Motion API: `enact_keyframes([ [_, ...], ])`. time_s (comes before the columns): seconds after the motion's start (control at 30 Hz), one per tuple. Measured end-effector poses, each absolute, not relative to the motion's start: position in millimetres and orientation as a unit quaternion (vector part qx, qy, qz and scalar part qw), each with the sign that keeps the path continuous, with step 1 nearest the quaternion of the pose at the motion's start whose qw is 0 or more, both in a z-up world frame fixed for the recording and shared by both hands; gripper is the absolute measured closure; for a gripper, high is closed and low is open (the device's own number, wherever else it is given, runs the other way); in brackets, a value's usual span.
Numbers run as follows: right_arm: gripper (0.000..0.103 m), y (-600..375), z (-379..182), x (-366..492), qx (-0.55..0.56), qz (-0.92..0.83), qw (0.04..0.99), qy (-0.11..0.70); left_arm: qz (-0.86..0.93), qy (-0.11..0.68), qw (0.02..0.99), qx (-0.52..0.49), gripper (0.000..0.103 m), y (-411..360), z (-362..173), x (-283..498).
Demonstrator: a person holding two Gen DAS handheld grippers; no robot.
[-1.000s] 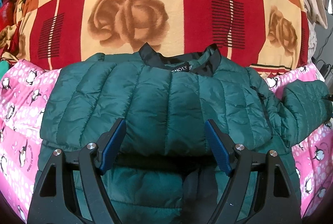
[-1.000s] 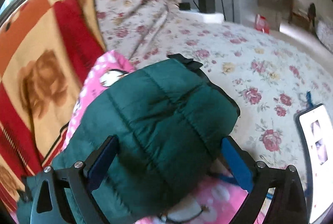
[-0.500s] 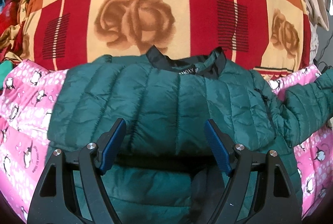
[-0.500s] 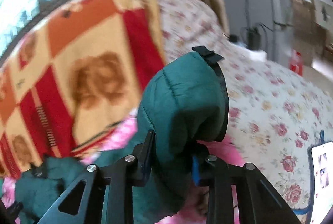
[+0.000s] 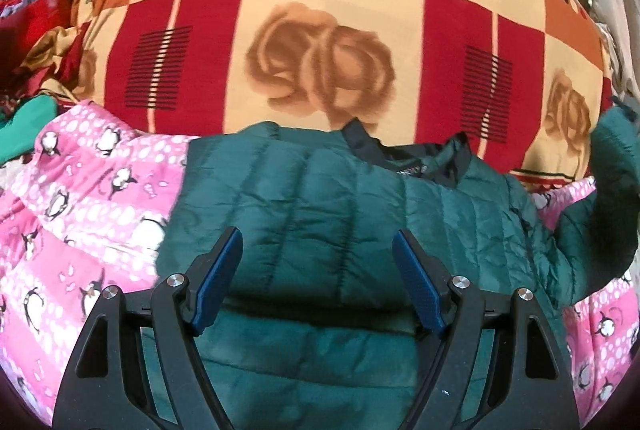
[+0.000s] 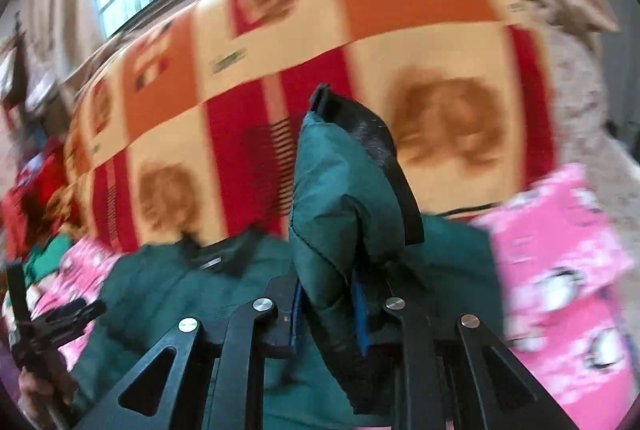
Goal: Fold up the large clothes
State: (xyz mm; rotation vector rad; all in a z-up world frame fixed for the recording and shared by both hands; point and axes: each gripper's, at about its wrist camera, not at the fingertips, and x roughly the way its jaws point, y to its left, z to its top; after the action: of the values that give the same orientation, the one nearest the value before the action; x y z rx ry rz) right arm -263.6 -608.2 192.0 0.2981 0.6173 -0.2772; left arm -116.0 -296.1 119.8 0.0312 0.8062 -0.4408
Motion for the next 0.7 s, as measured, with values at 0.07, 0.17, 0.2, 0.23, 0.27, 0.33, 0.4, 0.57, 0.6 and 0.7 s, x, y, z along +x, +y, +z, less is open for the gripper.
enact_keyframes([
  [0.07,0.084,-578,179,-241,0.145,-0.102,0.933,0.314,-0.209,0.391,0.896,0.01,0.025,-288,120,-112],
  [0.17,0.084,-535,154,-207,0.146,-0.059,0.929,0.334,-0.204,0.394,0.896,0.004,0.025,-279,119,-106],
  [0.2,0.083,-524,146,-199,0.148,-0.05,0.927,0.34,-0.202,0.395,0.896,0.002,0.025,-277,118,-104],
  [0.23,0.083,-510,135,-188,0.152,-0.038,0.924,0.348,-0.201,0.396,0.896,0.0,0.025,-275,118,-103],
  [0.27,0.083,-497,123,-178,0.154,-0.026,0.921,0.358,-0.2,0.397,0.896,-0.003,0.025,-273,117,-101],
  [0.33,0.083,-477,101,-162,0.163,-0.01,0.911,0.379,-0.202,0.4,0.894,-0.009,0.025,-270,115,-99],
  [0.4,0.078,-467,78,-150,0.183,0.007,0.895,0.406,-0.205,0.405,0.891,-0.015,0.025,-267,113,-97],
  [0.57,0.023,-469,96,-171,0.206,0.054,0.897,0.386,-0.237,0.419,0.874,-0.065,0.025,-263,113,-92],
  [0.6,0.023,-472,105,-179,0.194,0.05,0.902,0.383,-0.242,0.42,0.871,-0.077,0.025,-263,113,-92],
  [0.7,0.023,-486,130,-207,0.168,0.022,0.915,0.367,-0.264,0.429,0.855,-0.126,0.025,-267,115,-91],
])
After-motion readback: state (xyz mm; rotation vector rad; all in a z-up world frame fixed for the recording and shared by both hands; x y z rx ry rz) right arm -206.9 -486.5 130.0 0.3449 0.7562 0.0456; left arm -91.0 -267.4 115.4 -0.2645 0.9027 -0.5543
